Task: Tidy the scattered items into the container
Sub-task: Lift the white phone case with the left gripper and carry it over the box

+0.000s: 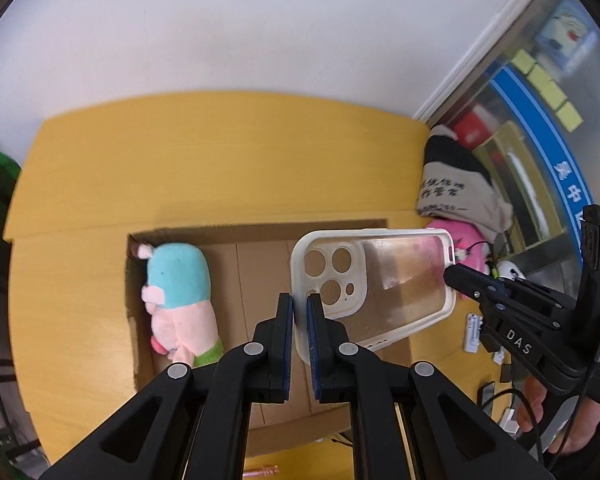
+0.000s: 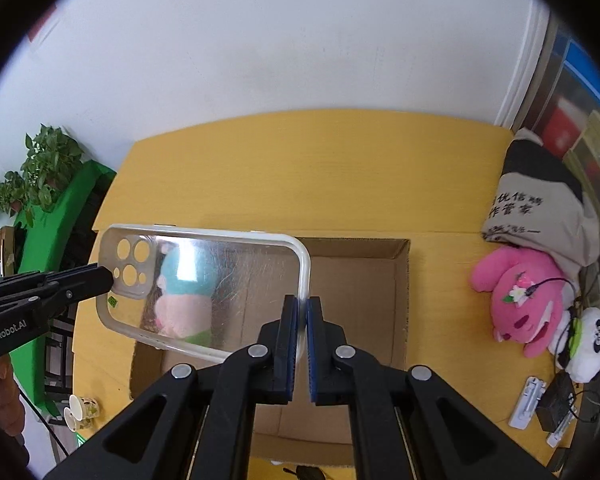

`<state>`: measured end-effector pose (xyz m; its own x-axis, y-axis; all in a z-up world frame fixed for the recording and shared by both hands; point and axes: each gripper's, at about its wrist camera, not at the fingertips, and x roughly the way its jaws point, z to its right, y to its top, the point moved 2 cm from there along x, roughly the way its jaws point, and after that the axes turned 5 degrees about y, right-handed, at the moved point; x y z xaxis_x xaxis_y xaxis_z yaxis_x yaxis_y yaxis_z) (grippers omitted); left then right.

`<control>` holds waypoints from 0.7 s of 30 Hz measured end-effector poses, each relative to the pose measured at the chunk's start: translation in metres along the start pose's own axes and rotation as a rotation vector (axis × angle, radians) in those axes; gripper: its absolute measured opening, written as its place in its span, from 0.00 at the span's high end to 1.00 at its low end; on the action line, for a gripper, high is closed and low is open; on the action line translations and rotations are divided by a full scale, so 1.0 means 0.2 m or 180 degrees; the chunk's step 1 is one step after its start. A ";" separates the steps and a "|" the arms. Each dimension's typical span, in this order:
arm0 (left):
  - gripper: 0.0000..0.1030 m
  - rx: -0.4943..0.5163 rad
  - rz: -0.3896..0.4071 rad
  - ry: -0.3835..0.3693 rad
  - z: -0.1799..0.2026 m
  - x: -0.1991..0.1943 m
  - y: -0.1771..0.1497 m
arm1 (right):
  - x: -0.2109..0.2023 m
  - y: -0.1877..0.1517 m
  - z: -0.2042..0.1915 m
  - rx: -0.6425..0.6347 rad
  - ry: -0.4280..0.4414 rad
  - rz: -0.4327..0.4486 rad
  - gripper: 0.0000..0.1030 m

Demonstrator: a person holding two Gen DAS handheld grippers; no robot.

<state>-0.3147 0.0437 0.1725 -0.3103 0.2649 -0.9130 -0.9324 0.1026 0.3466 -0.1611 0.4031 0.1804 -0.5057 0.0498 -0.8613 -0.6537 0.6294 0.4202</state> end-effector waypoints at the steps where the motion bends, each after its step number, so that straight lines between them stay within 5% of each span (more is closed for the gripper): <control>1: 0.94 -0.0013 -0.0052 0.0000 -0.02 0.06 0.00 | 0.07 0.00 0.02 -0.0001 0.0003 -0.0054 0.96; 11: 0.94 -0.0118 -0.0547 0.0119 -0.16 0.72 -0.02 | 0.70 -0.06 0.13 -0.0024 -0.0063 -0.0508 0.96; 21: 0.94 -0.0019 -0.0725 0.0427 -0.21 1.11 0.03 | 1.12 -0.10 0.18 -0.0092 -0.0109 -0.0715 0.96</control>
<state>-0.3968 0.0632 -0.0364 -0.1138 0.1061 -0.9878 -0.9820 0.1391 0.1280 -0.2414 0.4301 -0.0320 -0.3264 -0.0624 -0.9432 -0.7638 0.6052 0.2243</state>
